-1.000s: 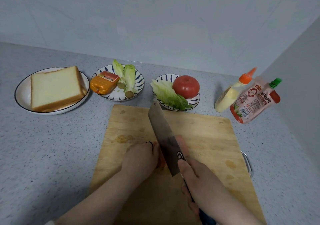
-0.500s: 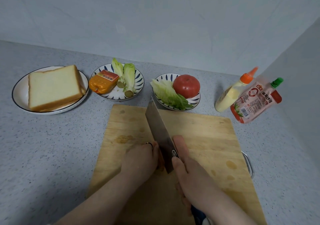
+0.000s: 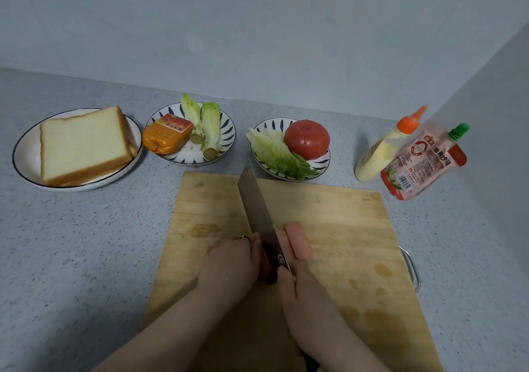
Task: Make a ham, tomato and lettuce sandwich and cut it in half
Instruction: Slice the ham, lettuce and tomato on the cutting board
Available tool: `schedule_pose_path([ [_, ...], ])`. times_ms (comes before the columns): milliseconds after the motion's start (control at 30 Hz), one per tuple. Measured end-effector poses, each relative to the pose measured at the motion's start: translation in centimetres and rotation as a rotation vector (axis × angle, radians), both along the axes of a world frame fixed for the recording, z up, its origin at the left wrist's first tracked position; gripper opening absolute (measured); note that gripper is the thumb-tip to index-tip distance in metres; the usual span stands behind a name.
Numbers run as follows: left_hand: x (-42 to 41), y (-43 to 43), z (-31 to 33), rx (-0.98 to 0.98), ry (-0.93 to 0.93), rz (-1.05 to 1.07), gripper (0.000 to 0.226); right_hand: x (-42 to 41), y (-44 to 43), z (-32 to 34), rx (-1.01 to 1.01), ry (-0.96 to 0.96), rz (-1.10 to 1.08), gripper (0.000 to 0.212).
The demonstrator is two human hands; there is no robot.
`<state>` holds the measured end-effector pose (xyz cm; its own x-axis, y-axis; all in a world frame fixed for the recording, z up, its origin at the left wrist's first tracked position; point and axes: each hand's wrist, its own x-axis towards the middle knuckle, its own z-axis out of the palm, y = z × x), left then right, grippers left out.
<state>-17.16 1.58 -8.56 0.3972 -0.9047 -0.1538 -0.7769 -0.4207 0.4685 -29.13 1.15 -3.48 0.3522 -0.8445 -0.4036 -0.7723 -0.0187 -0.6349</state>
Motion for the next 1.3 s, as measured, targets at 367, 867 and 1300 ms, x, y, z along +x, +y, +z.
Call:
schedule_pose_path([
  [367,-0.3,-0.1,0.4,0.014,-0.050,-0.026,0.046,-1.0,-1.3,0.5,0.175,-0.154,-0.019,0.028],
  [867,0.4,0.5,1.0,0.005,0.101,-0.008,0.037,-2.3,-2.2,1.8,0.358,-0.258,0.002,0.033],
  [1300,1.2,0.7,2.6,-0.052,0.194,0.151,0.041,-4.0,-1.2,3.2,-0.159,0.083,0.191,0.019],
])
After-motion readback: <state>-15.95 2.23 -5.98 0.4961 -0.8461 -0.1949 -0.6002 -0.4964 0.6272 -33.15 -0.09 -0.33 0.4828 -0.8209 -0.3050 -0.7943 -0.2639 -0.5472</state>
